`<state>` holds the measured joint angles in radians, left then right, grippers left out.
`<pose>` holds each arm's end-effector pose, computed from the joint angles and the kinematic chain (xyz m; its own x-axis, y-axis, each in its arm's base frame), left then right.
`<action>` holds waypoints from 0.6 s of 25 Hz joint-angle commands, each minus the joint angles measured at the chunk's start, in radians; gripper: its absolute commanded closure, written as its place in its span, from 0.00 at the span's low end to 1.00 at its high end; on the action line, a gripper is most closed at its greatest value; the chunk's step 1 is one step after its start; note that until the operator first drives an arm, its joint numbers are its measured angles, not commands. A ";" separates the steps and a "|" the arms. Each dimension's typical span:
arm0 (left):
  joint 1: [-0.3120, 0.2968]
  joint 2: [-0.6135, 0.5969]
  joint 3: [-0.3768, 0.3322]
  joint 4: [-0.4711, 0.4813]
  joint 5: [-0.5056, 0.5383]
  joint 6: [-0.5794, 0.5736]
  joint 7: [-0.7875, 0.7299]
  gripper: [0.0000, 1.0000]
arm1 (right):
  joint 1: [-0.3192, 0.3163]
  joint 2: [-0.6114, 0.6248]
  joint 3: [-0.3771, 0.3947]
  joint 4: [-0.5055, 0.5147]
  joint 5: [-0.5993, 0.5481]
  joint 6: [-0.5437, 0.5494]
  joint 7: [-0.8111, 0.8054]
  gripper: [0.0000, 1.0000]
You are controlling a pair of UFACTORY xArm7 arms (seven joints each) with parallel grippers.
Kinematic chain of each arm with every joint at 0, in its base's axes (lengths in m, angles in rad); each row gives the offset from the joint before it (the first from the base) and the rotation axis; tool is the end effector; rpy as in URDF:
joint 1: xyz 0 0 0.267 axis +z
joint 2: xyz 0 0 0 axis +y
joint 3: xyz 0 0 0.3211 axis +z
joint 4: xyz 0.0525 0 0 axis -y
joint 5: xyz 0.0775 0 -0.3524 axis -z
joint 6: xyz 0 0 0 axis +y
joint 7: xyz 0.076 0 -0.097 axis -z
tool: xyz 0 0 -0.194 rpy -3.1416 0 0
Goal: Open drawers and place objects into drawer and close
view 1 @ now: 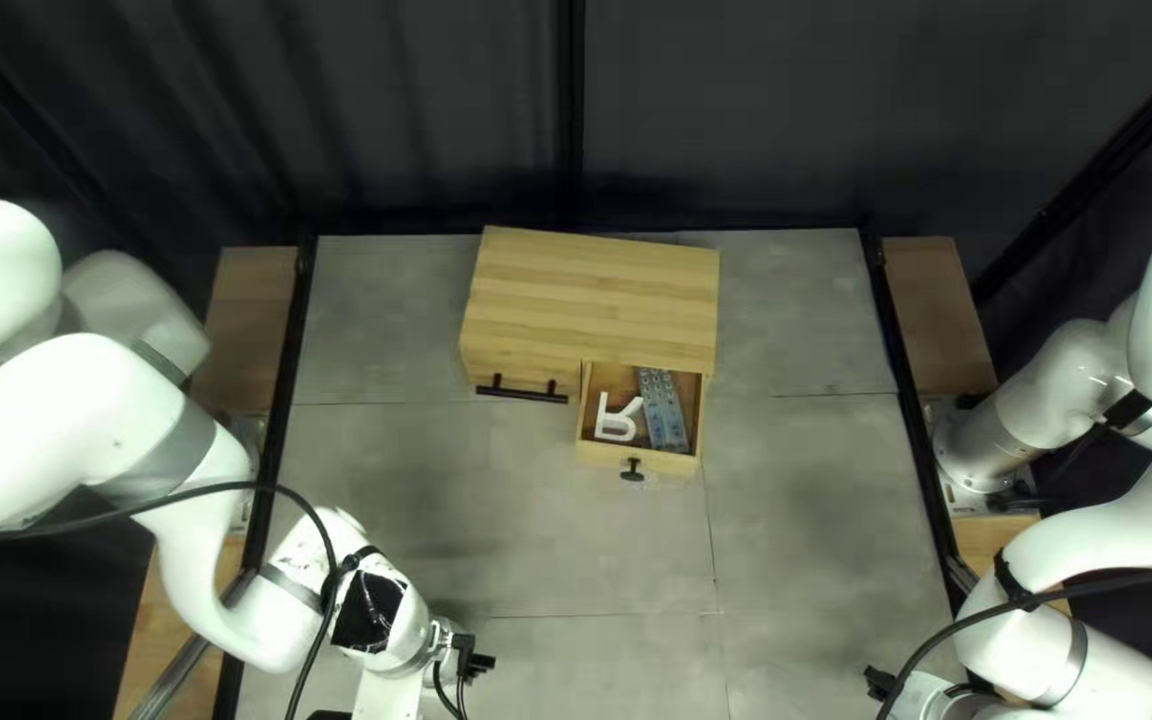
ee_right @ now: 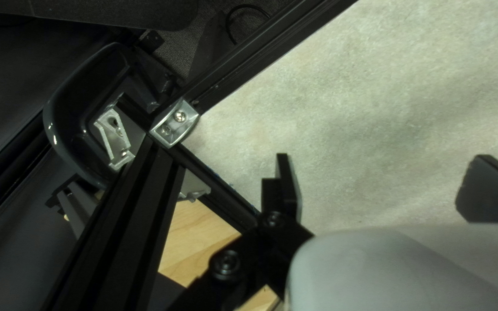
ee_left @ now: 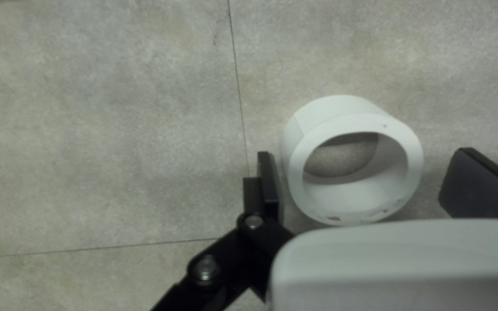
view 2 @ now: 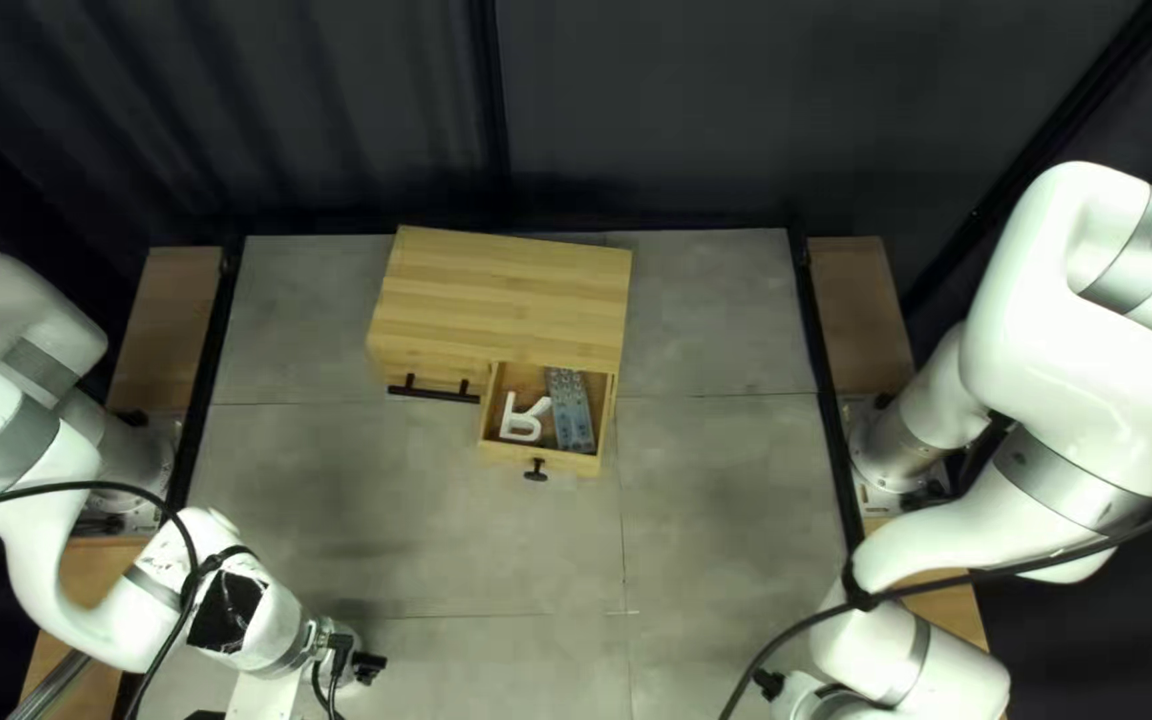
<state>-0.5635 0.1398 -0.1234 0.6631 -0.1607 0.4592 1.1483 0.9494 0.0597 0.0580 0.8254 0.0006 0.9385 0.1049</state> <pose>0.3282 -0.2864 0.0267 -0.1204 -0.9864 0.1118 -0.9927 0.1198 -0.0121 0.2112 0.3356 0.0844 0.6116 0.7724 -0.1713 0.7854 -0.6188 0.0141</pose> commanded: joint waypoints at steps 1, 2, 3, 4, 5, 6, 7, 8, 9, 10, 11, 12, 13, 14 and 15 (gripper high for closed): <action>-0.004 0.003 -0.003 -0.012 0.001 -0.022 -0.004 0.00 | 0.000 0.000 0.000 0.000 0.000 0.000 0.000 0.00; -0.007 0.004 -0.002 -0.012 0.006 -0.026 -0.013 0.00 | 0.000 0.000 0.000 0.000 0.000 0.000 0.000 0.00; -0.010 0.004 -0.001 -0.010 0.010 -0.025 -0.019 0.00 | 0.000 0.000 0.000 0.000 0.000 0.000 0.000 0.00; -0.013 0.005 0.000 -0.007 0.017 -0.023 -0.031 0.00 | 0.000 0.000 0.000 0.000 0.000 0.000 0.000 0.00; -0.016 0.008 0.001 -0.003 0.023 -0.022 -0.040 0.00 | 0.000 0.000 0.000 0.000 0.000 0.000 0.000 0.00; -0.018 0.010 0.001 -0.002 0.026 -0.023 -0.045 0.00 | 0.000 0.000 0.000 0.000 0.000 0.000 0.000 0.00; -0.021 0.013 0.001 0.000 0.030 -0.025 -0.052 0.00 | 0.000 0.000 0.000 0.000 0.000 0.000 0.000 0.00; -0.022 0.014 0.001 -0.002 0.031 -0.029 -0.055 0.01 | 0.000 0.000 0.000 0.000 0.000 0.000 0.000 0.00; -0.023 0.013 0.001 -0.005 0.033 -0.034 -0.059 0.08 | 0.000 0.000 0.000 0.000 0.000 0.000 0.000 0.00; -0.025 0.013 0.002 -0.007 0.035 -0.037 -0.063 0.20 | 0.000 0.000 0.000 0.000 0.000 0.000 0.000 0.00; -0.025 0.012 0.002 -0.007 0.038 -0.038 -0.066 0.31 | 0.000 0.000 0.000 0.000 0.000 0.000 0.000 0.00; -0.027 0.012 0.003 -0.007 0.041 -0.038 -0.070 1.00 | 0.000 0.000 0.000 0.000 0.000 0.000 0.000 0.00; -0.028 0.012 0.005 -0.005 0.046 -0.035 -0.075 1.00 | 0.000 0.000 0.000 0.000 0.000 0.000 0.000 0.00; -0.029 0.011 0.006 -0.003 0.051 -0.032 -0.080 1.00 | 0.000 0.000 0.000 0.000 0.000 0.000 0.000 0.00; -0.030 0.010 0.008 -0.001 0.056 -0.027 -0.084 1.00 | 0.000 0.000 0.000 0.000 0.000 0.000 0.000 0.00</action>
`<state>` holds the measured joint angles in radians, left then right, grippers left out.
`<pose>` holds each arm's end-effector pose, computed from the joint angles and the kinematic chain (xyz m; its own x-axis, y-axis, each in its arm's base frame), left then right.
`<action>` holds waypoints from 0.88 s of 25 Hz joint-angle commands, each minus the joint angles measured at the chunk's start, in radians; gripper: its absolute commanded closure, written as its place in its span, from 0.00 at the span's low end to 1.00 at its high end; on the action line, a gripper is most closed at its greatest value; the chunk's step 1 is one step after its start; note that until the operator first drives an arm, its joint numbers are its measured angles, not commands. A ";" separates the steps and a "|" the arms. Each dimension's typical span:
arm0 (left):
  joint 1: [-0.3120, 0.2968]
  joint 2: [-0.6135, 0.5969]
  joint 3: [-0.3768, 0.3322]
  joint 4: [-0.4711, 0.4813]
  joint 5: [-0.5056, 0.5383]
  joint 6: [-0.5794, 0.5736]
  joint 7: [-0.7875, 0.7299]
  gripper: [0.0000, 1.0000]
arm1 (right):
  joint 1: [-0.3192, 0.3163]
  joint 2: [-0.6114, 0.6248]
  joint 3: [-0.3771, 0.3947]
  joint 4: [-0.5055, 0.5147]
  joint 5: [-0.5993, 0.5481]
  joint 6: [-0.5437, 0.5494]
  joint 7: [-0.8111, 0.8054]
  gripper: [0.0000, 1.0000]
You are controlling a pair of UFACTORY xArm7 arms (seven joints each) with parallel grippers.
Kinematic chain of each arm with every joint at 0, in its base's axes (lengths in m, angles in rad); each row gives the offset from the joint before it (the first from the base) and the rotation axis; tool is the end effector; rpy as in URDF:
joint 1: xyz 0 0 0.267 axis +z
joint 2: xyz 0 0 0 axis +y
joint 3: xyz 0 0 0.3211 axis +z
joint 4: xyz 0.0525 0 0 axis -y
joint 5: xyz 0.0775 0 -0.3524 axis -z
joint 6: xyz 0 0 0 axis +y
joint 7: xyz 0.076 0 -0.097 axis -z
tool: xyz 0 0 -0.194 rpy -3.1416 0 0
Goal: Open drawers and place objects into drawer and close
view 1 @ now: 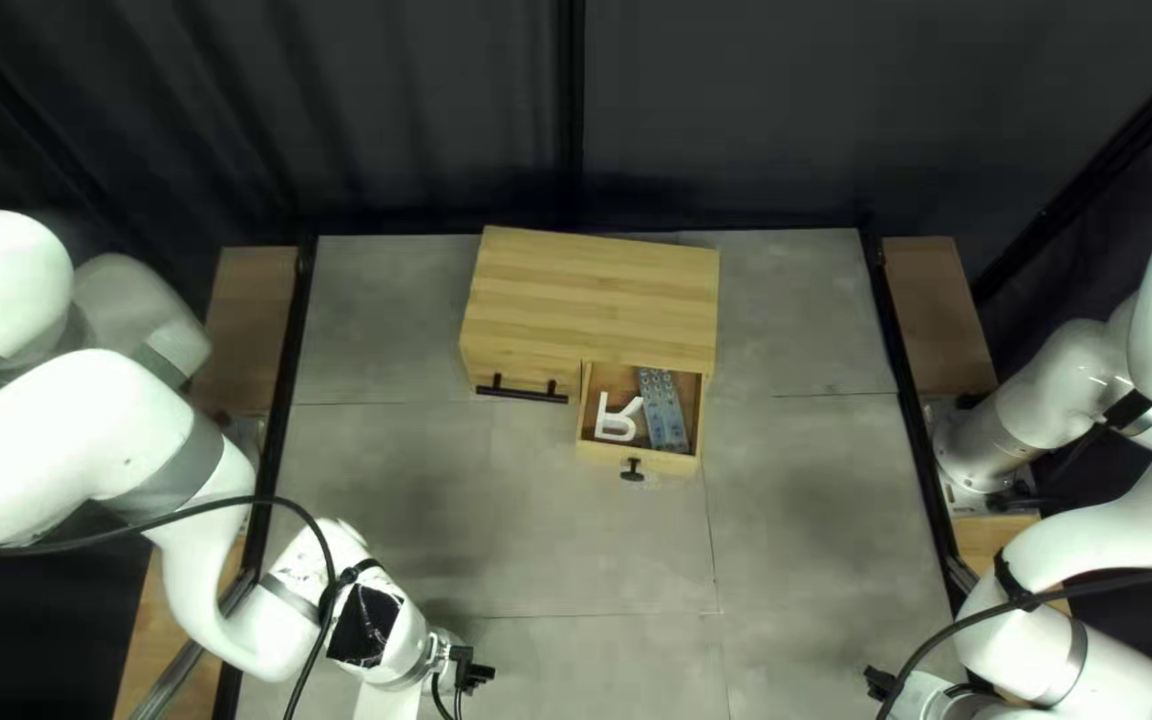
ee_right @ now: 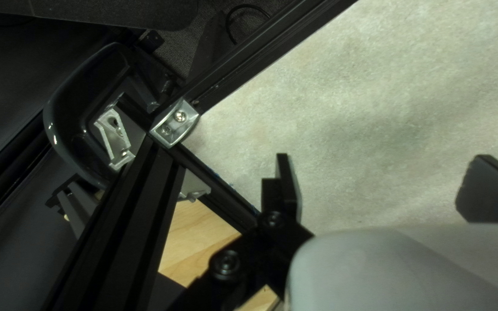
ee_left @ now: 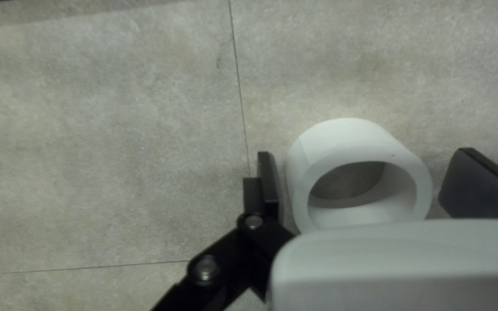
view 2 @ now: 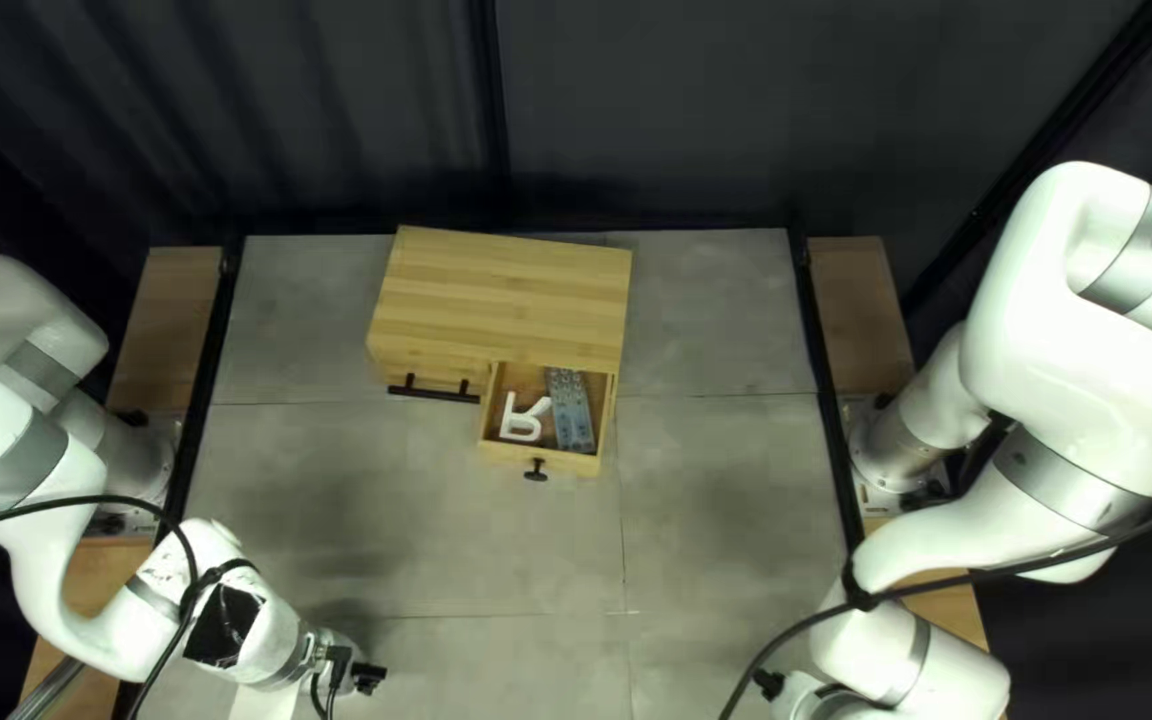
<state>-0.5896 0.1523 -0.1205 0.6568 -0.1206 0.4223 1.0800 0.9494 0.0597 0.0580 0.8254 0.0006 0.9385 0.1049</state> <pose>0.3265 -0.2937 0.0224 -0.1101 -0.9885 0.1041 -0.9937 0.1072 -0.0328 0.2112 0.3356 0.0844 0.6116 0.7724 -0.1713 0.7854 -0.6188 0.0141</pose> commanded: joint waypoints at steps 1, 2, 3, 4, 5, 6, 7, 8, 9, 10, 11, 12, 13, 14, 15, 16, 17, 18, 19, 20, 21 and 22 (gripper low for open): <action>-0.006 -0.008 0.007 0.010 0.025 0.025 -0.025 1.00 | 0.000 0.000 0.000 0.000 0.000 0.000 0.000 0.00; -0.007 -0.015 0.010 0.017 0.034 0.044 -0.034 1.00 | 0.000 0.000 0.000 0.000 0.000 0.000 0.000 0.00; -0.007 -0.020 0.011 0.020 0.038 0.056 -0.037 1.00 | 0.000 0.000 0.000 0.000 0.000 0.000 0.000 0.00; -0.006 -0.032 0.013 0.026 0.047 0.081 -0.045 1.00 | 0.000 0.000 0.000 0.000 0.000 0.000 0.000 0.00; -0.005 -0.045 0.016 0.028 0.055 0.103 -0.052 1.00 | 0.000 0.000 0.000 0.000 0.000 0.000 0.000 0.00; -0.003 -0.061 0.018 0.030 0.061 0.125 -0.059 1.00 | 0.000 0.000 0.000 0.000 0.000 0.000 0.000 0.00; 0.000 -0.088 0.022 0.032 0.074 0.161 -0.071 1.00 | 0.000 0.000 0.000 0.000 0.000 0.000 0.000 0.00; 0.003 -0.105 0.025 0.034 0.081 0.182 -0.076 1.00 | 0.000 0.000 0.000 0.000 0.000 0.000 0.000 0.00; 0.008 -0.132 0.029 0.039 0.098 0.217 -0.089 1.00 | 0.000 0.000 0.000 0.000 0.000 0.000 0.000 0.00; 0.017 -0.162 0.036 0.047 0.114 0.254 -0.093 1.00 | 0.000 0.000 0.000 0.000 0.000 0.000 0.000 0.00; 0.022 -0.177 0.039 0.051 0.125 0.270 -0.097 1.00 | 0.000 0.000 0.000 0.000 0.000 0.000 0.000 0.00; 0.033 -0.208 0.046 0.058 0.148 0.302 -0.101 1.00 | 0.000 0.000 0.000 0.000 0.000 0.000 0.000 0.00; 0.041 -0.226 0.053 0.063 0.161 0.322 -0.100 1.00 | 0.000 0.000 0.000 0.000 0.000 0.000 0.000 0.00; 0.057 -0.256 0.063 0.074 0.187 0.355 -0.097 1.00 | 0.000 0.000 0.000 0.000 0.000 0.000 0.000 0.00; 0.069 -0.275 0.071 0.086 0.207 0.376 -0.094 1.00 | 0.000 0.000 0.000 0.000 0.000 0.000 0.000 0.00; 0.078 -0.285 0.077 0.097 0.220 0.392 -0.089 1.00 | 0.000 0.000 0.000 0.000 0.000 0.000 0.000 0.00; 0.094 -0.292 0.090 0.125 0.244 0.421 -0.076 1.00 | 0.000 0.000 0.000 0.000 0.000 0.000 0.000 0.00; 0.100 -0.292 0.095 0.140 0.255 0.432 -0.069 1.00 | 0.000 0.000 0.000 0.000 0.000 0.000 0.000 0.00; 0.112 -0.288 0.106 0.167 0.275 0.448 -0.053 1.00 | 0.000 0.000 0.000 0.000 0.000 0.000 0.000 0.00; 0.121 -0.282 0.114 0.184 0.288 0.456 -0.039 1.00 | 0.000 0.000 0.000 0.000 0.000 0.000 0.000 0.00; 0.127 -0.278 0.119 0.196 0.296 0.459 -0.031 1.00 | 0.000 0.000 0.000 0.000 0.000 0.000 0.000 0.00; 0.139 -0.269 0.132 0.215 0.311 0.459 -0.009 1.00 | 0.000 0.000 0.000 0.000 0.000 0.000 0.000 0.00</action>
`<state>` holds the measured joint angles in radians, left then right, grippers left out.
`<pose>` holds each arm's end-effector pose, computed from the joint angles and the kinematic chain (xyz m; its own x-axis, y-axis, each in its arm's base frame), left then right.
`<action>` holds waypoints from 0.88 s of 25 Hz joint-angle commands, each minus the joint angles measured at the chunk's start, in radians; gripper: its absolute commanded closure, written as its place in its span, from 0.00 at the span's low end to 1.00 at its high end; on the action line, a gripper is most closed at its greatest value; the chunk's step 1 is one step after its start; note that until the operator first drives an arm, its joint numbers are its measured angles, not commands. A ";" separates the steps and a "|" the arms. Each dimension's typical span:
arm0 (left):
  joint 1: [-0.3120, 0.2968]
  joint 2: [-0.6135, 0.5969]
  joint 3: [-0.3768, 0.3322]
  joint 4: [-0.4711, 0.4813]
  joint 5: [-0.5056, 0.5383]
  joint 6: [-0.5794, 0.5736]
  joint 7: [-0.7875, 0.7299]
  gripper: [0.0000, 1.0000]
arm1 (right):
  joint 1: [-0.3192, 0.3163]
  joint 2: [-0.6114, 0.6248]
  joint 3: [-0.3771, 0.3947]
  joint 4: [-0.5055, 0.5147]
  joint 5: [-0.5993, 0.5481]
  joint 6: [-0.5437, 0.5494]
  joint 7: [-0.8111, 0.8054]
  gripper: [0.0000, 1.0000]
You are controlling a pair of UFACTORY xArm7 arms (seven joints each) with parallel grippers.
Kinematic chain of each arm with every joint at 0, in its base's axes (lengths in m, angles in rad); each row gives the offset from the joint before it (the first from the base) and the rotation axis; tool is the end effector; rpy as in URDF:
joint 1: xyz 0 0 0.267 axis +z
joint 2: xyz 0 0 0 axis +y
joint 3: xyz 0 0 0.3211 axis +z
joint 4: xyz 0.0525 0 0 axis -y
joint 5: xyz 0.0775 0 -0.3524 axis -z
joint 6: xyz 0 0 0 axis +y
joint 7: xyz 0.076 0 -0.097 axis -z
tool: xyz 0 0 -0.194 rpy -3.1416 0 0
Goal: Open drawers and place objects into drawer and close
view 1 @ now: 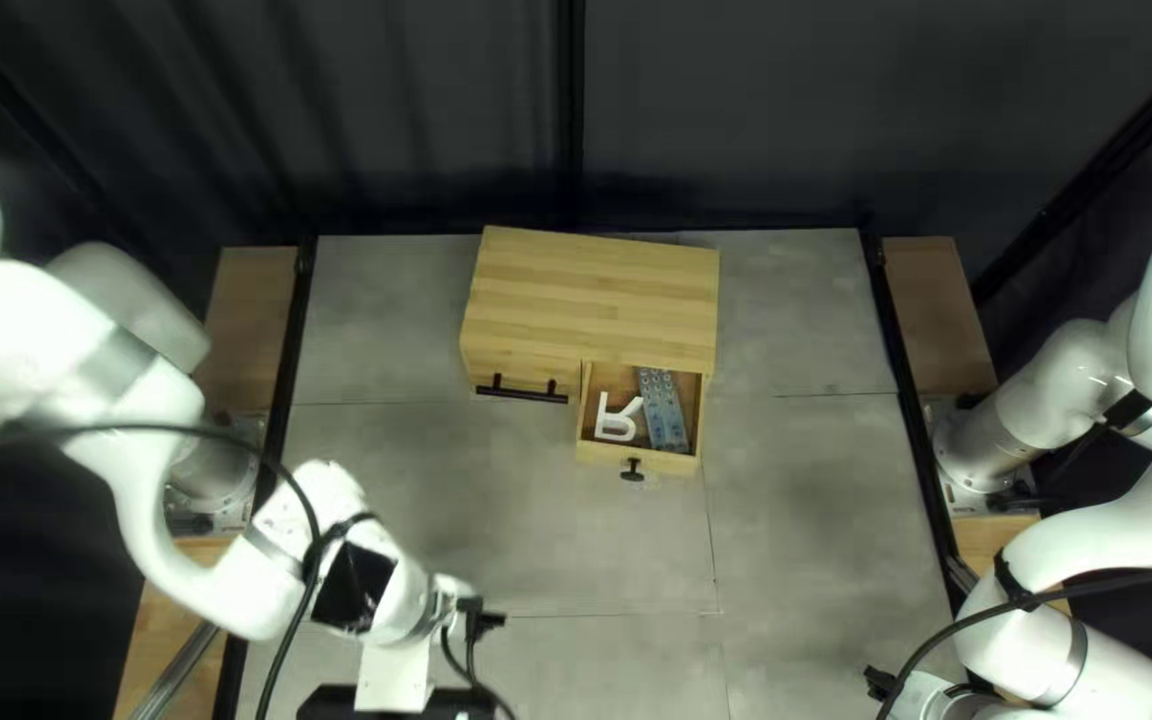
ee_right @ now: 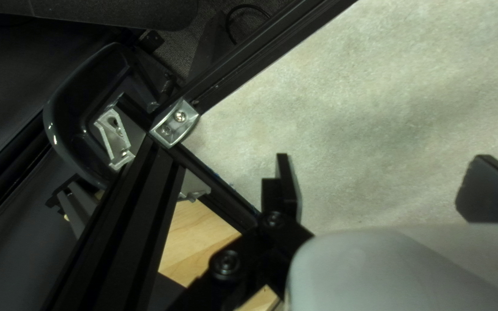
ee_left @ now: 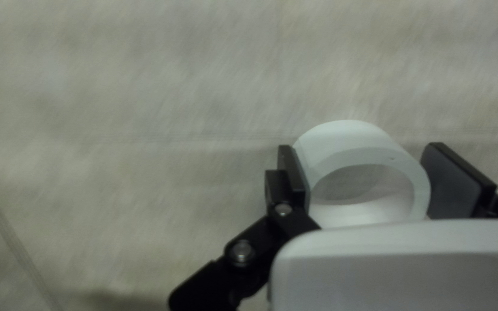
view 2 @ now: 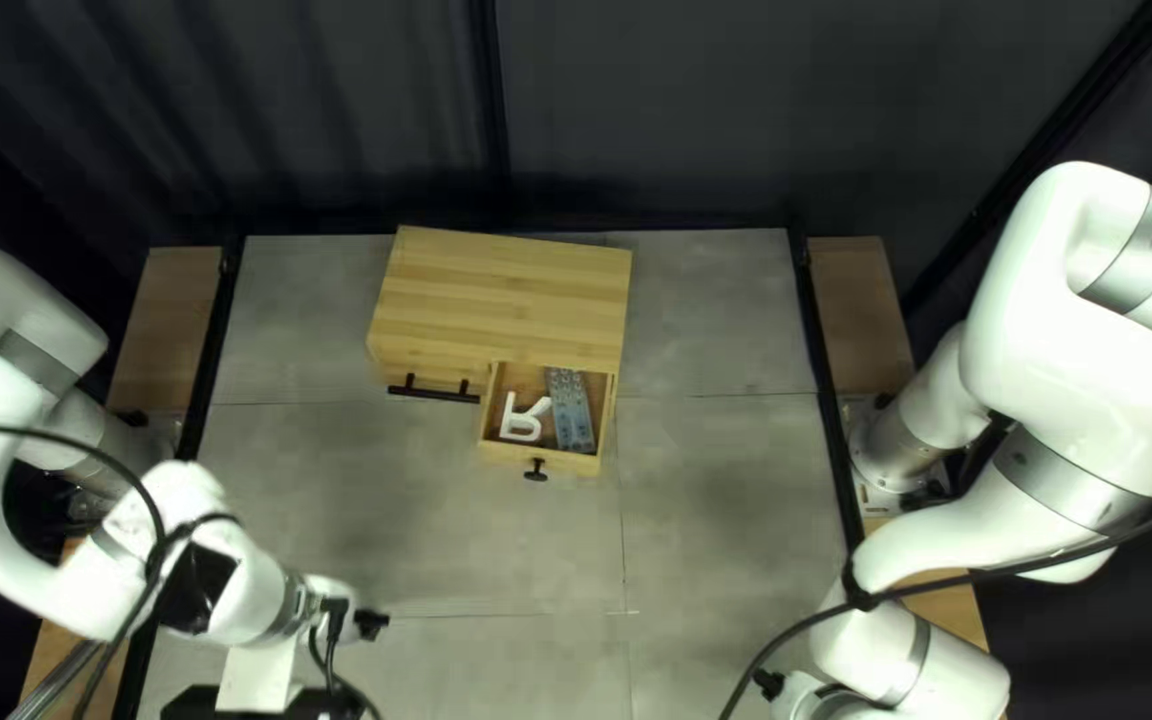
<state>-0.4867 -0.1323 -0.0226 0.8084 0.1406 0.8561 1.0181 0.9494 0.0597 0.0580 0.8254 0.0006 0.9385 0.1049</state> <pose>0.3972 -0.1941 0.1651 -0.0405 -0.9975 -0.0574 -0.9906 0.0476 -0.1282 0.2112 0.3356 0.0844 0.6116 0.7724 -0.1713 0.7854 -0.6188 0.0141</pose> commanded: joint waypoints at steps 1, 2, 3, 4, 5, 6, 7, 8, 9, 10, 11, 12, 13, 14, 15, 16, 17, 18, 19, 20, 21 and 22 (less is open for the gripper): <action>0.043 0.018 0.041 0.070 0.058 0.022 0.064 1.00 | 0.000 0.000 0.000 0.000 0.000 0.000 0.000 0.00; 0.054 0.021 0.052 0.078 0.073 0.013 0.079 1.00 | 0.000 0.000 0.000 0.000 0.000 0.000 0.000 0.00; 0.064 0.026 0.062 0.085 0.084 0.006 0.092 1.00 | 0.000 0.000 0.000 0.000 0.000 0.000 0.000 0.00; 0.069 0.028 0.067 0.087 0.091 0.000 0.098 1.00 | 0.000 0.000 0.000 0.000 0.000 0.000 0.000 0.00; 0.079 0.031 0.077 0.090 0.103 -0.014 0.108 1.00 | 0.000 0.000 0.000 0.000 0.000 0.000 0.000 0.00; 0.085 0.034 0.083 0.093 0.108 -0.020 0.114 1.00 | 0.000 0.000 0.000 0.000 0.000 0.000 0.000 0.00; 0.093 0.038 0.092 0.098 0.117 -0.030 0.122 1.00 | 0.000 0.000 0.000 0.000 0.000 0.000 0.000 0.00; 0.101 0.046 0.100 0.114 0.121 -0.029 0.135 1.00 | 0.000 0.000 0.000 0.000 0.000 0.000 0.000 0.00; 0.108 0.057 0.108 0.135 0.122 -0.023 0.150 1.00 | 0.000 0.000 0.000 0.000 0.000 0.000 0.000 0.00; 0.112 0.068 0.112 0.154 0.122 -0.014 0.160 1.00 | 0.000 0.000 0.000 0.000 0.000 0.000 0.000 0.00; 0.116 0.080 0.118 0.176 0.119 -0.004 0.175 1.00 | 0.000 0.000 0.000 0.000 0.000 0.000 0.000 0.00; 0.124 0.101 0.127 0.211 0.112 0.014 0.200 1.00 | 0.000 0.000 0.000 0.000 0.000 0.000 0.000 0.00; 0.130 0.115 0.133 0.235 0.105 0.025 0.220 1.00 | 0.000 0.000 0.000 0.000 0.000 0.000 0.000 0.00; 0.133 0.124 0.136 0.251 0.099 0.033 0.232 1.00 | 0.000 0.000 0.000 0.000 0.000 0.000 0.000 0.00; 0.143 0.150 0.146 0.291 0.076 0.051 0.271 1.00 | 0.000 0.000 0.000 0.000 0.000 0.000 0.000 0.00; 0.149 0.162 0.150 0.308 0.064 0.059 0.288 1.00 | 0.000 0.000 0.000 0.000 0.000 0.000 0.000 0.00; 0.160 0.191 0.158 0.345 0.037 0.075 0.321 1.00 | 0.000 0.000 0.000 0.000 0.000 0.000 0.000 0.00; 0.174 0.215 0.164 0.372 0.007 0.080 0.354 1.00 | 0.000 0.000 0.000 0.000 0.000 0.000 0.000 0.00; 0.181 0.228 0.167 0.387 -0.010 0.084 0.371 1.00 | 0.000 0.000 0.000 0.000 0.000 0.000 0.000 0.00; 0.196 0.253 0.171 0.416 -0.042 0.089 0.404 1.00 | 0.000 0.000 0.000 0.000 0.000 0.000 0.000 0.00; 0.202 0.265 0.173 0.430 -0.057 0.094 0.419 1.00 | 0.000 0.000 0.000 0.000 0.000 0.000 0.000 0.00; 0.212 0.281 0.175 0.452 -0.079 0.104 0.440 1.00 | 0.000 0.000 0.000 0.000 0.000 0.000 0.000 0.00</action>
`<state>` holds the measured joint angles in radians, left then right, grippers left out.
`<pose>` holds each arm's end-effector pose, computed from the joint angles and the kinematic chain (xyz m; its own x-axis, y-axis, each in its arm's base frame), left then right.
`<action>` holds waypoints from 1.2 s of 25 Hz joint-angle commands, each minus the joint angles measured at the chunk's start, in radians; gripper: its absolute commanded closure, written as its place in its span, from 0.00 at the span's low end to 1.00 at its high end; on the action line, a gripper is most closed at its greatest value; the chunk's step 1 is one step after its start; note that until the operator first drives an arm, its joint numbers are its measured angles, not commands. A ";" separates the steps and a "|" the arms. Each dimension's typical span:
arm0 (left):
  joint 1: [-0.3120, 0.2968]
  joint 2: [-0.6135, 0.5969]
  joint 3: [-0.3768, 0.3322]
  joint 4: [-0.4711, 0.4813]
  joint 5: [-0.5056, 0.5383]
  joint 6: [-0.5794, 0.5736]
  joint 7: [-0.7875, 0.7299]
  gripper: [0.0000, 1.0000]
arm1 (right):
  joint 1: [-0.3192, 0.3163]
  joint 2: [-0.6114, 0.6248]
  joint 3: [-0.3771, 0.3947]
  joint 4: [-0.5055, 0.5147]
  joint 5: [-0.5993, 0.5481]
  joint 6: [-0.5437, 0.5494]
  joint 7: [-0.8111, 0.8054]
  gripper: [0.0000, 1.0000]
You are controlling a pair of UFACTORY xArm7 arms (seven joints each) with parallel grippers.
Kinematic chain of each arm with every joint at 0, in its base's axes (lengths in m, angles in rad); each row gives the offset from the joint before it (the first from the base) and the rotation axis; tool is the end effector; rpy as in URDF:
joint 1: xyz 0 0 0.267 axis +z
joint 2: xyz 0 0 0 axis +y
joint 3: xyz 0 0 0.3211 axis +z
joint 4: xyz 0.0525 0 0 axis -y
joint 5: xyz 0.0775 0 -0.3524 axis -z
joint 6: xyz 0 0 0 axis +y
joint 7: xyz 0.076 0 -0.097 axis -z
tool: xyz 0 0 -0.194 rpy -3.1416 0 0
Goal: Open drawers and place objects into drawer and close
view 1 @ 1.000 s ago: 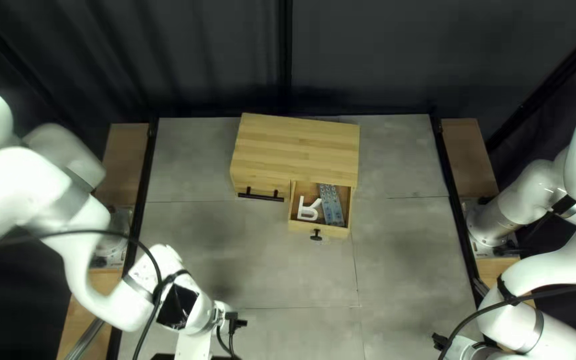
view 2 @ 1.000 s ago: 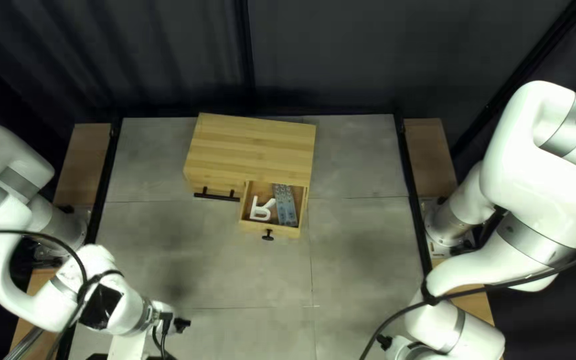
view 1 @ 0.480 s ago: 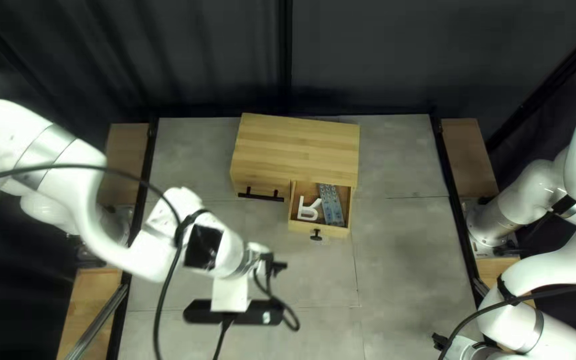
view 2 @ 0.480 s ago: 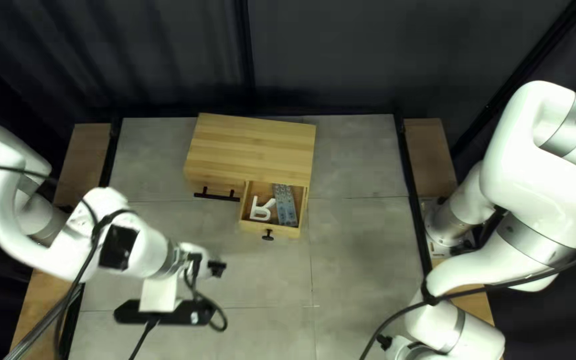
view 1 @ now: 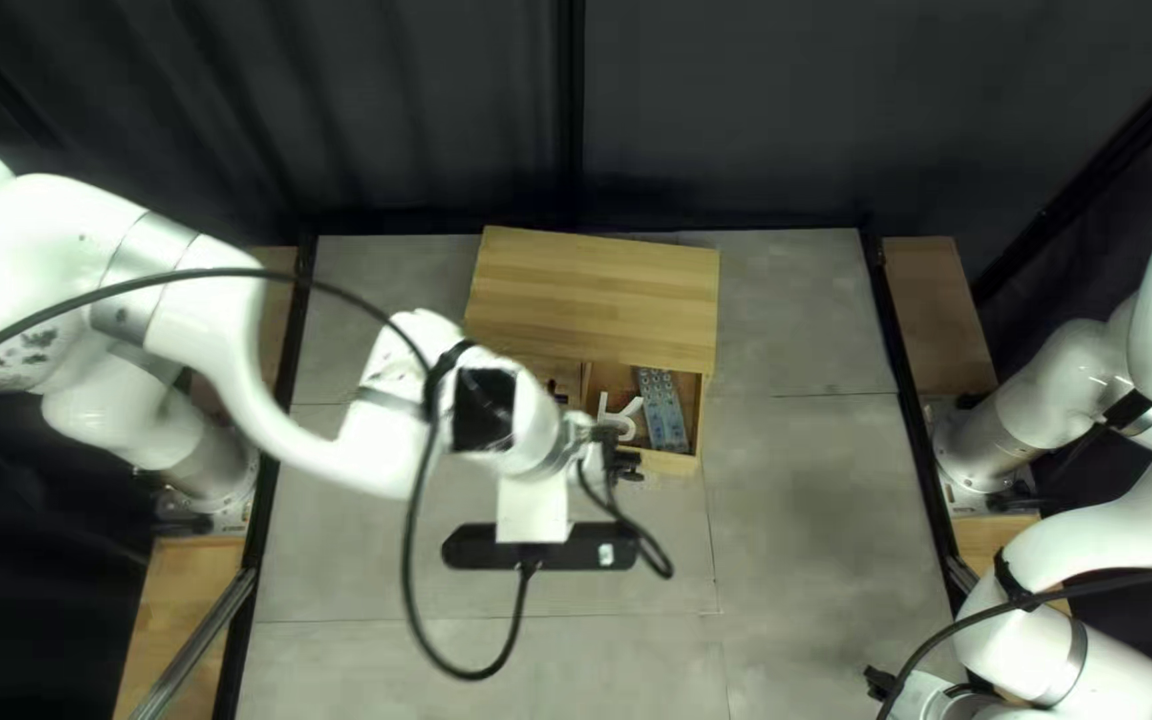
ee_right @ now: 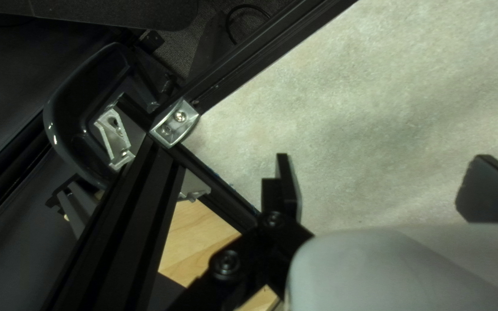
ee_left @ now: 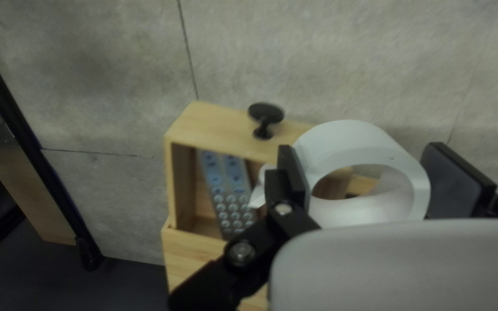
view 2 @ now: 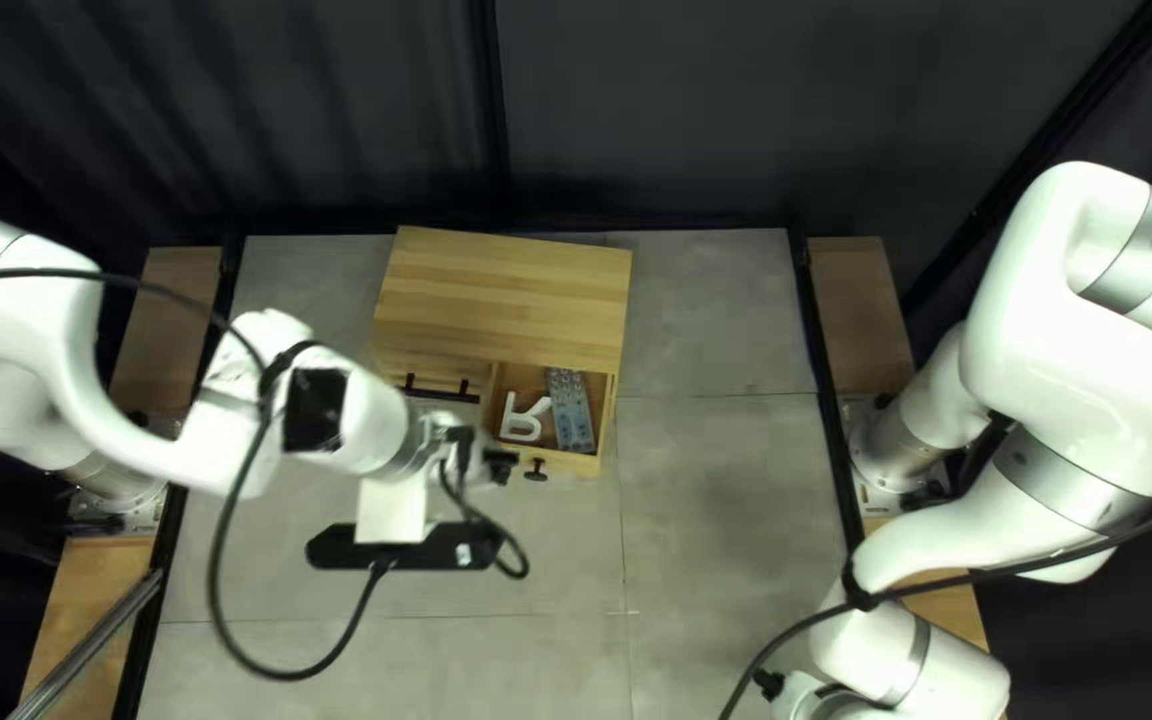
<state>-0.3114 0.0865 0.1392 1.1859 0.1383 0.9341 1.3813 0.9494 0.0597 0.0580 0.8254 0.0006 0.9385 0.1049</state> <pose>0.5493 -0.0688 0.2192 -0.0476 -0.9936 -0.1023 -0.9811 0.0657 -0.1818 0.2112 0.3356 0.0844 0.6116 0.7724 -0.1713 0.7854 -0.6188 0.0141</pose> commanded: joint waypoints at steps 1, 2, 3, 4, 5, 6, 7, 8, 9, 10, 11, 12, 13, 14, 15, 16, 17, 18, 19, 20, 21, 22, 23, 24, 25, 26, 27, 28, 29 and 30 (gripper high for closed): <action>0.043 0.071 0.014 0.089 -0.088 0.033 0.090 1.00 | 0.000 0.000 0.000 0.000 0.000 0.000 0.000 0.00; 0.050 0.081 0.017 0.108 -0.097 0.043 0.104 1.00 | 0.000 0.000 0.000 0.000 0.000 0.000 0.000 0.00; 0.056 0.088 0.019 0.122 -0.104 0.051 0.116 1.00 | 0.000 0.000 0.000 0.000 0.000 0.000 0.000 0.00; 0.060 0.091 0.021 0.130 -0.107 0.055 0.123 1.00 | 0.000 0.000 0.000 0.000 0.000 0.000 0.000 0.00; 0.069 0.099 0.025 0.145 -0.114 0.062 0.138 1.00 | 0.000 0.000 0.000 0.000 0.000 0.000 0.000 0.00; 0.074 0.105 0.027 0.154 -0.118 0.064 0.147 1.00 | 0.000 0.000 0.000 0.000 0.000 0.000 0.000 0.00; 0.079 0.111 0.029 0.161 -0.123 0.063 0.154 1.00 | 0.000 0.000 0.000 0.000 0.000 0.000 0.000 0.00; 0.084 0.119 0.030 0.168 -0.129 0.061 0.161 1.00 | 0.000 0.000 0.000 0.000 0.000 0.000 0.000 0.00; 0.086 0.122 0.030 0.170 -0.131 0.060 0.164 1.00 | 0.000 0.000 0.000 0.000 0.000 0.000 0.000 0.00; 0.094 0.135 0.032 0.177 -0.143 0.051 0.176 1.00 | 0.000 0.000 0.000 0.000 0.000 0.000 0.000 0.00; 0.100 0.144 0.032 0.179 -0.153 0.043 0.184 1.00 | 0.000 0.000 0.000 0.000 0.000 0.000 0.000 0.00; 0.104 0.148 0.033 0.178 -0.159 0.036 0.188 1.00 | 0.000 0.000 0.000 0.000 0.000 0.000 0.000 0.00; 0.112 0.154 0.033 0.174 -0.173 0.023 0.197 1.00 | 0.000 0.000 0.000 0.000 0.000 0.000 0.000 0.00; 0.116 0.156 0.034 0.170 -0.180 0.016 0.201 1.00 | 0.000 0.000 0.000 0.000 0.000 0.000 0.000 0.00; 0.121 0.159 0.034 0.165 -0.193 0.005 0.204 1.00 | 0.000 0.000 0.000 0.000 0.000 0.000 0.000 0.00; 0.126 0.162 0.035 0.166 -0.200 0.001 0.205 1.00 | 0.000 0.000 0.000 0.000 0.000 0.000 0.000 0.00; 0.130 0.166 0.036 0.167 -0.207 -0.002 0.207 1.00 | 0.000 0.000 0.000 0.000 0.000 0.000 0.000 0.00; 0.134 0.171 0.037 0.171 -0.213 -0.004 0.209 1.00 | 0.000 0.000 0.000 0.000 0.000 0.000 0.000 0.00; 0.136 0.174 0.037 0.173 -0.217 -0.004 0.211 1.00 | 0.000 0.000 0.000 0.000 0.000 0.000 0.000 0.00; 0.141 0.181 0.038 0.181 -0.224 -0.004 0.214 1.00 | 0.000 0.000 0.000 0.000 0.000 0.000 0.000 0.00; 0.145 0.190 0.038 0.189 -0.231 -0.004 0.219 1.00 | 0.000 0.000 0.000 0.000 0.000 0.000 0.000 0.00; 0.148 0.197 0.037 0.197 -0.237 -0.002 0.223 1.00 | 0.000 0.000 0.000 0.000 0.000 0.000 0.000 0.00; 0.151 0.208 0.035 0.207 -0.243 -0.002 0.229 1.00 | 0.000 0.000 0.000 0.000 0.000 0.000 0.000 0.00; 0.153 0.215 0.034 0.213 -0.246 -0.003 0.233 1.00 | 0.000 0.000 0.000 0.000 0.000 0.000 0.000 0.00; 0.156 0.225 0.032 0.223 -0.253 -0.003 0.240 1.00 | 0.000 0.000 0.000 0.000 0.000 0.000 0.000 0.00; 0.158 0.230 0.031 0.227 -0.256 -0.003 0.246 1.00 | 0.000 0.000 0.000 0.000 0.000 0.000 0.000 0.00; 0.159 0.236 0.029 0.234 -0.259 -0.002 0.250 1.00 | 0.000 0.000 0.000 0.000 0.000 0.000 0.000 0.00; 0.161 0.242 0.028 0.240 -0.263 0.000 0.254 1.00 | 0.000 0.000 0.000 0.000 0.000 0.000 0.000 0.00; 0.162 0.244 0.028 0.242 -0.264 0.000 0.256 1.00 | 0.000 0.000 0.000 0.000 0.000 0.000 0.000 0.00; 0.163 0.248 0.026 0.247 -0.267 0.004 0.259 1.00 | 0.000 0.000 0.000 0.000 0.000 0.000 0.000 0.00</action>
<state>-0.1518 0.3249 0.1684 1.4219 -0.1220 0.9331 1.6329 0.9494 0.0597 0.0580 0.8254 0.0006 0.9385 0.1049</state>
